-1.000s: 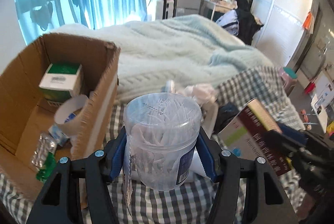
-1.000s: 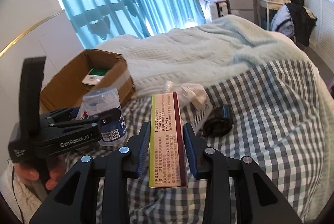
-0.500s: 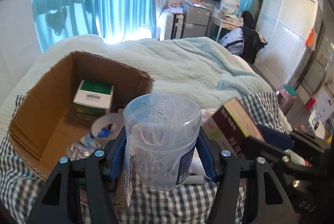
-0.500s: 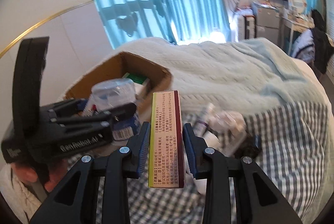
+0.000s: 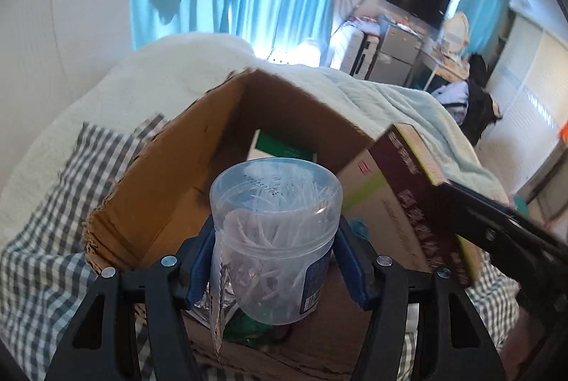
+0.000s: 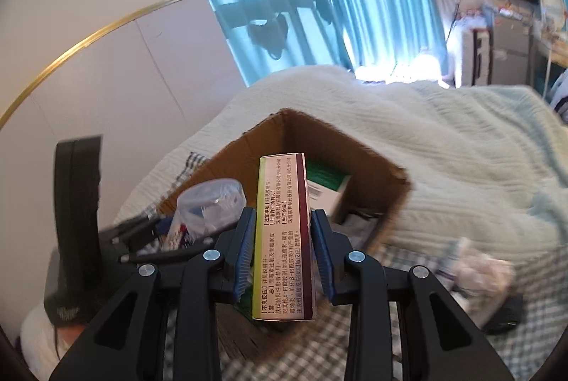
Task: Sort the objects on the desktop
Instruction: 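Carry the swab tub and capsule box into the box and open both grippers, then return to the items and grasp the black cylindrical cup with the right gripper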
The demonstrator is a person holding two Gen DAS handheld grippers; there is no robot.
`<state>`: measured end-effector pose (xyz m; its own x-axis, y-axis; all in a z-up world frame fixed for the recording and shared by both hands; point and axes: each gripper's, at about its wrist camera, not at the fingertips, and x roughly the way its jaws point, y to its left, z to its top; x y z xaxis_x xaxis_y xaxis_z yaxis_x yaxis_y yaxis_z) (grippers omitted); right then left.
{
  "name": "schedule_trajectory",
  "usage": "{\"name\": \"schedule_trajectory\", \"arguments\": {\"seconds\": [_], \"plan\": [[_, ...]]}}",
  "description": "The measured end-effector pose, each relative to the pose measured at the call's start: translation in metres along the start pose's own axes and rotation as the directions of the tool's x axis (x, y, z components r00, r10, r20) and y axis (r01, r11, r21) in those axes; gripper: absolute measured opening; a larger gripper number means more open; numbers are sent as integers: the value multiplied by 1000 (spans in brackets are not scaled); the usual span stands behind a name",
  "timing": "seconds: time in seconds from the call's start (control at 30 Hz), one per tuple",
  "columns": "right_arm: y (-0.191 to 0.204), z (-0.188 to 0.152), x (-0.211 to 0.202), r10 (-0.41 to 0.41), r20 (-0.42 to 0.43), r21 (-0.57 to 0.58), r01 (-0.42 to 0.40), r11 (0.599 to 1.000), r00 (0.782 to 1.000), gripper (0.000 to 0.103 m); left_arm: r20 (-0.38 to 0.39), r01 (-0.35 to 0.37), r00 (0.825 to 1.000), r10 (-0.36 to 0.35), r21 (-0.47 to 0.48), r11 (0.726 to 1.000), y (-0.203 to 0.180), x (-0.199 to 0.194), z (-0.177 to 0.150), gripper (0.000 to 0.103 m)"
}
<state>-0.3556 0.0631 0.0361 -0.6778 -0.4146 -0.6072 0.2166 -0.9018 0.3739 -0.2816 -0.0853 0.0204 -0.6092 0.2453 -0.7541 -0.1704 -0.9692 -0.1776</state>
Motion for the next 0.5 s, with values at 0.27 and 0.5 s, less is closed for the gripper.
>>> {"name": "schedule_trajectory", "arguments": {"seconds": [0.27,0.5], "plan": [[-24,-6,-5,-15,58,21,13,1000,998,66,-5,8,1000,-8,3,1000,13,8,-6,75],[-55,-22,-63,-189,82,-74,195,978,979,66,58,-11,998,7,82,997,-19,-21,-13,91]]}}
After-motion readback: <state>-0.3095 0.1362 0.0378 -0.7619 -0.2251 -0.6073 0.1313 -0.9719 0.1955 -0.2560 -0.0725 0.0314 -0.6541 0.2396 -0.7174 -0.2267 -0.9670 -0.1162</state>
